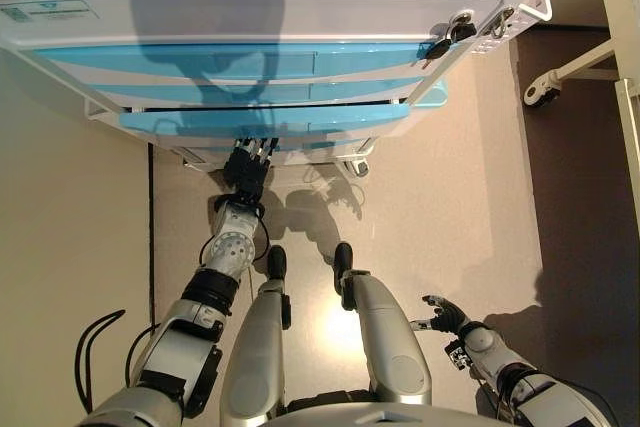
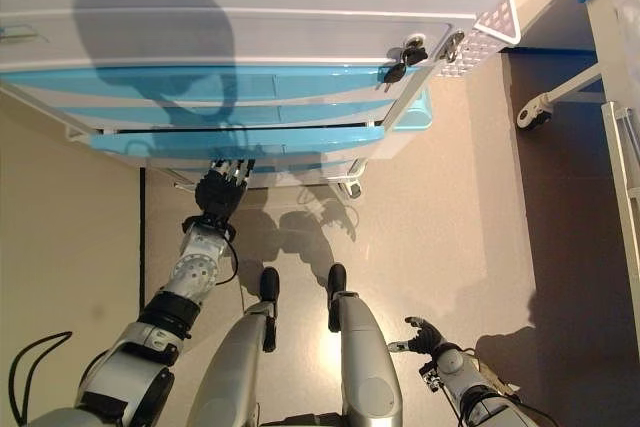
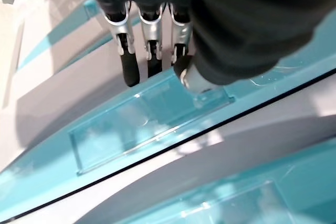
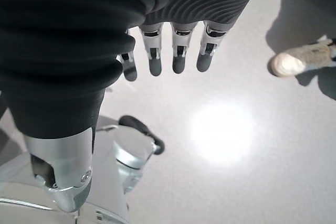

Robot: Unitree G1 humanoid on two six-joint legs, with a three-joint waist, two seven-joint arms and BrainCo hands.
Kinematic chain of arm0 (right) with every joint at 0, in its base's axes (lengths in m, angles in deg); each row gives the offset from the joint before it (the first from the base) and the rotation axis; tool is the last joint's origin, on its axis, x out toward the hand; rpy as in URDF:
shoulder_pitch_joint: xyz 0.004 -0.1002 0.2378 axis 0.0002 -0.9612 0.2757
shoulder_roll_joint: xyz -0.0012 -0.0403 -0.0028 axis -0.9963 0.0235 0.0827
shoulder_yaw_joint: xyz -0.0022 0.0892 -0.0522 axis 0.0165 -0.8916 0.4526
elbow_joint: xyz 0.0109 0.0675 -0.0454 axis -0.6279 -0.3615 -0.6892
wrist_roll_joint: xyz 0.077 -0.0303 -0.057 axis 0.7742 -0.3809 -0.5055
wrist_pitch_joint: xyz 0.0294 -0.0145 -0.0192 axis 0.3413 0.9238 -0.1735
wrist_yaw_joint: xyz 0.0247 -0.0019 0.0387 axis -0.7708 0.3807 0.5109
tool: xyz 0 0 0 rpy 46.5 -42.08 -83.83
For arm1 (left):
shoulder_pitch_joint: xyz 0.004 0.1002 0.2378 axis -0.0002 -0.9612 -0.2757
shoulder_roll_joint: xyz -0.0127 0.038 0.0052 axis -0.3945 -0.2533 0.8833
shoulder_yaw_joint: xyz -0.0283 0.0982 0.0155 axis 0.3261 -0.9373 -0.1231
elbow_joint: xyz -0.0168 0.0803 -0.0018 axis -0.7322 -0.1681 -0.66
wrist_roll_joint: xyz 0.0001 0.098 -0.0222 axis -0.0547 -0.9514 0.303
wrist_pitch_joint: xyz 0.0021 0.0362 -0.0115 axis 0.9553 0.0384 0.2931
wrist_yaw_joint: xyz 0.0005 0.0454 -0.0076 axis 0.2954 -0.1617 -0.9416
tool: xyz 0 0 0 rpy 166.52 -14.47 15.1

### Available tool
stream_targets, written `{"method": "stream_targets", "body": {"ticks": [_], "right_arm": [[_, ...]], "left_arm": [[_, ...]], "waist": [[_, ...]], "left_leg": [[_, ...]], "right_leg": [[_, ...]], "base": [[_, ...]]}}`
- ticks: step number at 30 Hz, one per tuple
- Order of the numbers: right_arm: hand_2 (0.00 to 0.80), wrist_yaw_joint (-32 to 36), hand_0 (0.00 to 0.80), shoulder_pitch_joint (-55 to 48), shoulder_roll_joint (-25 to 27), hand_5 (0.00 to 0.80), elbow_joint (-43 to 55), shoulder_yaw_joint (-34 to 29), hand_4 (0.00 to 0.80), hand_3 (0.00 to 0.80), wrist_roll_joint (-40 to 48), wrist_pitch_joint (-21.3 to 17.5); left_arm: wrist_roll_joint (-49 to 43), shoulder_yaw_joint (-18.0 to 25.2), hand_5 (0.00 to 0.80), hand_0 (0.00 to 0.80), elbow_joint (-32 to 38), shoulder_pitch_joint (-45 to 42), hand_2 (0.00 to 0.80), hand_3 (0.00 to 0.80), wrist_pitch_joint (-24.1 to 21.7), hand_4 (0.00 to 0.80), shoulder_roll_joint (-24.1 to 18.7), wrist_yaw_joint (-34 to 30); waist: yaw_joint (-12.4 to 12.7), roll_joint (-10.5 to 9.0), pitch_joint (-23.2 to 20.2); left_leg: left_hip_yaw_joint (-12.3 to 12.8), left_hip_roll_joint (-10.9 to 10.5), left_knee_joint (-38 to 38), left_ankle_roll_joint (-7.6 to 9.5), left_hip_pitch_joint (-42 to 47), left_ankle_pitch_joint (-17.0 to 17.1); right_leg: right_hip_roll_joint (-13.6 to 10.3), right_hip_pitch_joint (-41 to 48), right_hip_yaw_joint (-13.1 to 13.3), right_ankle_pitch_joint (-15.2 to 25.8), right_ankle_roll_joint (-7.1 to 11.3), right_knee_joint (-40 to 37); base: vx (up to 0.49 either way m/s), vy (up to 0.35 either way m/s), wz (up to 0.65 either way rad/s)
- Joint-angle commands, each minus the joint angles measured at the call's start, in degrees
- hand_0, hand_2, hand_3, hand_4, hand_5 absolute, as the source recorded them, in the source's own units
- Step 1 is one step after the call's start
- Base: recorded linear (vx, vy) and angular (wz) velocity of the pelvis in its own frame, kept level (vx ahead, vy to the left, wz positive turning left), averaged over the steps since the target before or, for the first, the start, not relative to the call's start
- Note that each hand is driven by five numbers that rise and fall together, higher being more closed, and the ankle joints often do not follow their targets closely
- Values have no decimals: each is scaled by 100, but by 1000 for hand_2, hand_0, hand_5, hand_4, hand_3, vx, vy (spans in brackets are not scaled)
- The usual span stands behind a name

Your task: Open the drawer and pick up the medicine

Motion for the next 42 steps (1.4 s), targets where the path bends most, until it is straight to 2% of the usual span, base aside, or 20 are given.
{"method": "stream_targets", "body": {"ticks": [1,9,15,26,33,42], "right_arm": [[0,-57,0,-615,187,0,-89,130,0,0,-138,63],[0,-43,0,-621,202,0,-124,68,0,0,-309,110],[0,-31,0,-529,207,0,-97,70,0,0,-407,127],[0,101,0,-420,226,0,83,50,0,0,-570,89],[0,137,0,-456,245,0,-42,22,0,0,-701,95],[0,138,0,-468,292,0,-191,-48,0,0,-831,122]], "left_arm": [[-149,484,800,800,1715,700,800,800,-514,800,91,-994],[-191,819,800,800,1682,63,800,800,-419,800,137,-1011],[-301,1056,800,800,1755,-520,800,800,-335,800,19,-1033],[-437,1551,800,800,1898,-1805,800,800,-73,800,190,-1250],[-413,1595,800,800,2180,-2427,800,800,76,800,293,-1415],[-397,1391,800,800,2965,-3244,800,800,386,800,7,-1645]], "waist": [[222,245,-880],[344,277,-935],[465,310,-995],[607,408,-1328],[678,487,-1443],[779,615,-1594]], "left_leg": [[-244,-162,396,50,-398,-179],[-346,-171,558,48,-121,-313],[-501,-229,419,95,136,-289],[-601,-239,389,183,461,-370],[-627,-222,307,178,625,-372],[-699,-224,195,154,713,-322]], "right_leg": [[-34,62,-43,525,274,-267],[-48,391,-85,302,229,-65],[-26,610,-88,227,204,-43],[29,913,-56,59,178,-43],[61,1081,-61,36,183,-155],[46,1211,-128,84,201,-340]], "base": [[5,-3,8],[21,-6,3],[4,-9,11],[21,-4,0],[37,-14,-2],[4,-6,4]]}}
